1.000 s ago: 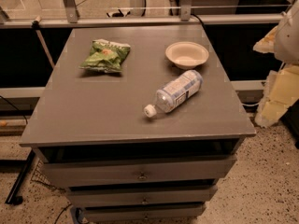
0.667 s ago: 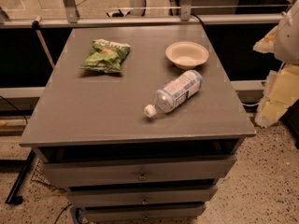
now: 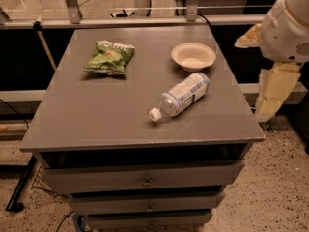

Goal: Pick blue plastic bottle

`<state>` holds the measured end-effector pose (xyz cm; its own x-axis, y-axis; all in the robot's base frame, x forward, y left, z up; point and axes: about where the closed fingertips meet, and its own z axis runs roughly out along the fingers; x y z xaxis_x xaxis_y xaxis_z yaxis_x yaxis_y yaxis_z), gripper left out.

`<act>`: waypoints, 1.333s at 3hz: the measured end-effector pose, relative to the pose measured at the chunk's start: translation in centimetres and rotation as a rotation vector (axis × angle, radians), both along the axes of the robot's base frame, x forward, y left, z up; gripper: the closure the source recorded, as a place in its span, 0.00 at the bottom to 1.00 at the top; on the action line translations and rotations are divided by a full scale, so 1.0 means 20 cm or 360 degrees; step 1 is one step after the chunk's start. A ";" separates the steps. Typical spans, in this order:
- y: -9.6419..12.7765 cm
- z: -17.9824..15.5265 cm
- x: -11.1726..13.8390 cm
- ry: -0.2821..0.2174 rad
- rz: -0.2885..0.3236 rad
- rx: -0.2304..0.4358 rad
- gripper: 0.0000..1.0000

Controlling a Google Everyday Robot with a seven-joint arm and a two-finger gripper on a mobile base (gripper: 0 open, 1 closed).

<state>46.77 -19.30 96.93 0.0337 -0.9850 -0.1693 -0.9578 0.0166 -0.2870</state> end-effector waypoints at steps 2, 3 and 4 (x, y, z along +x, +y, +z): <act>0.25 -0.16 0.16 0.0080 0.0599 -0.0072 0.00; 0.36 -0.23 0.17 0.0095 0.0817 -0.0139 0.00; 0.37 -0.24 0.17 0.0085 0.0828 -0.0142 0.00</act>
Offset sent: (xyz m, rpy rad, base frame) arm 0.0440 0.0741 -0.0543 -0.0702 0.1187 0.6107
